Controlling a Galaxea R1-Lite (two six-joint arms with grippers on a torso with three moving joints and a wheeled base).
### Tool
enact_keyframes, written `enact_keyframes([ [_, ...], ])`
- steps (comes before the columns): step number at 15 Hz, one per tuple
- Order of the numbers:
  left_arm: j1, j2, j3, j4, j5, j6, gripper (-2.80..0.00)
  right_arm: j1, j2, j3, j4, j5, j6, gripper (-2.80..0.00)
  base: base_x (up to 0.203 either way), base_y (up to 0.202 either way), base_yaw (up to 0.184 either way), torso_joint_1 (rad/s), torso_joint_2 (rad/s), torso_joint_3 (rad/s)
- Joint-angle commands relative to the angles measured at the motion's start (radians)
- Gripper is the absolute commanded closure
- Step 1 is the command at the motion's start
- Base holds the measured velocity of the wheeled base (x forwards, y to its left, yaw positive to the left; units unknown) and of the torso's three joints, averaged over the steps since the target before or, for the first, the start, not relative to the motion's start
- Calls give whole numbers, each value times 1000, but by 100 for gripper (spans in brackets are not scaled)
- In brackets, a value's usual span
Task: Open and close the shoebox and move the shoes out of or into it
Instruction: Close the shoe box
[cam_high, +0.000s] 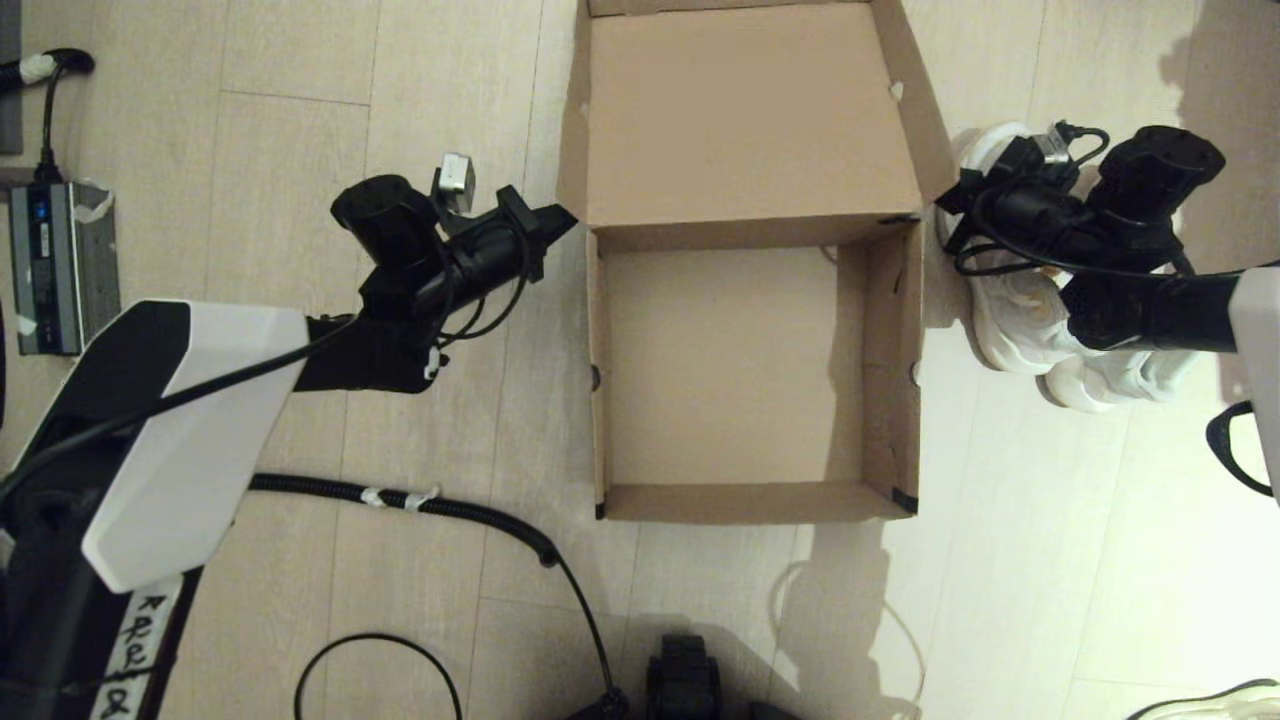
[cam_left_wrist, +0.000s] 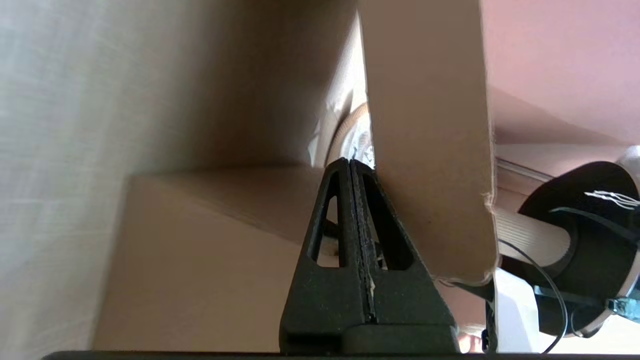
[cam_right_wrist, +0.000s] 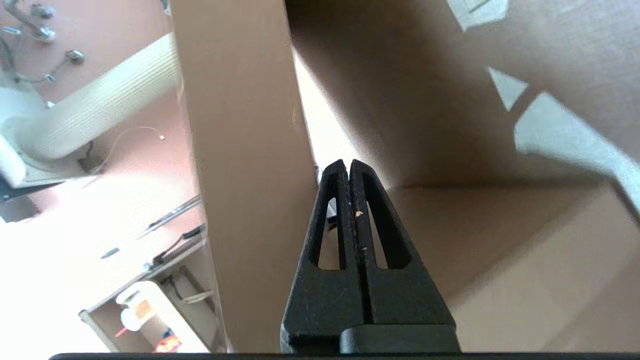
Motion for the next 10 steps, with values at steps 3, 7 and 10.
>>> enact_keyframes([
  [3,-18,7,-15,-8,-4,-21,0,5,-28,18,-4,41,18,0,0,0,0,0,0,0],
  [7,-18,7,-14,-22,-4,-23,0,22,-44,47,-7,79,58,0,0,0,0,0,0,0],
  [10,-19,14,-9,-22,-4,-20,0,25,-75,129,-8,114,53,0,0,0,0,0,0,0],
])
